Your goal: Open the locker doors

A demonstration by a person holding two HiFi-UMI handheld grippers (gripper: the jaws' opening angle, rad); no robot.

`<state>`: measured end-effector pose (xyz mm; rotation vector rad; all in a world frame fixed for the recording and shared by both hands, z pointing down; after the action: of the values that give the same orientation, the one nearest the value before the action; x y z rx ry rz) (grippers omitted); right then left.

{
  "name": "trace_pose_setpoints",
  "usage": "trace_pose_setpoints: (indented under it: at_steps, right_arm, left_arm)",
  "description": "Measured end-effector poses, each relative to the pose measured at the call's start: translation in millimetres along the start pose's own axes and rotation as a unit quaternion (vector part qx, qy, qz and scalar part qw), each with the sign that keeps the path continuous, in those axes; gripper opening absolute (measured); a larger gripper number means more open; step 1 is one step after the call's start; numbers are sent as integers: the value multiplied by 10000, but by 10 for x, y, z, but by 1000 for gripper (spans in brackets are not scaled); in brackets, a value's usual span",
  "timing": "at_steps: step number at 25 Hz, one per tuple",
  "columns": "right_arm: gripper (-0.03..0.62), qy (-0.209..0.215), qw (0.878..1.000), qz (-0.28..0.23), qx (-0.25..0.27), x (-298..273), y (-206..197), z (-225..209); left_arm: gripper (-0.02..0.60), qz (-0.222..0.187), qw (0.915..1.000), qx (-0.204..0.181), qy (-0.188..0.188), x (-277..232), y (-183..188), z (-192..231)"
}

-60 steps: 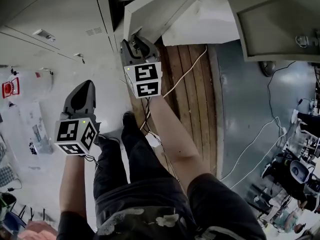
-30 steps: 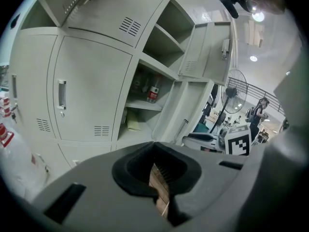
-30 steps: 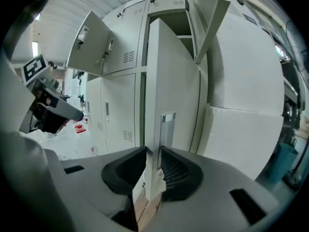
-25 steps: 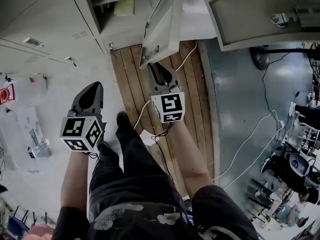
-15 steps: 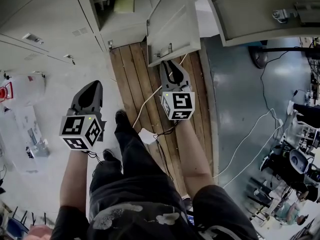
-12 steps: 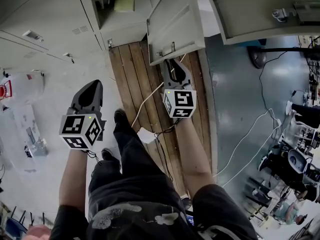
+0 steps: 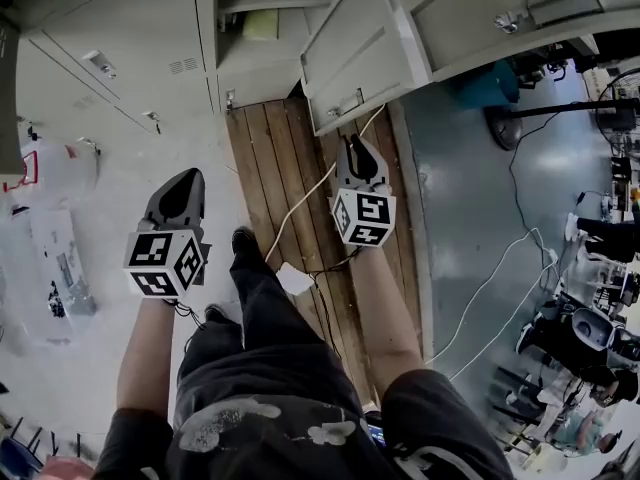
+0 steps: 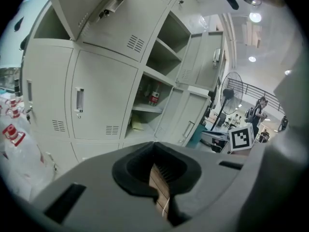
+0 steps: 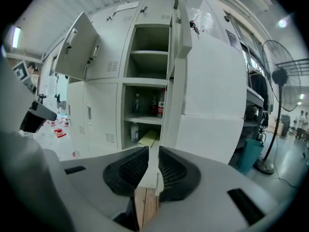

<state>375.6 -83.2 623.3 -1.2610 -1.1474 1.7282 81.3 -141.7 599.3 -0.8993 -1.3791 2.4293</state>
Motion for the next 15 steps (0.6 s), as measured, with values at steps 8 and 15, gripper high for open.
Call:
trace_pose_setpoints:
  at_steps: [8, 15]
  right_arm:
    - [43, 131, 9980, -510, -356, 546, 567, 534]
    - [29, 736, 9916, -937, -512, 1097, 1187, 1290]
  left_arm:
    - [9, -363, 9992, -145, 13, 857, 115, -19]
    - [8, -835, 9961, -236, 154, 1750, 212, -23]
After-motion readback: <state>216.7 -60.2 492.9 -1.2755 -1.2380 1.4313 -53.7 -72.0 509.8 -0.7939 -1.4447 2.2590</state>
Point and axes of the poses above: the fingertips, and each gripper's own axes: x backward along the fingers, z to its left, y out of its top, the point moved 4 cm from there along x, backward along the fingers, and after that the axes turned 8 degrees about -y, right-handed, at the moved point
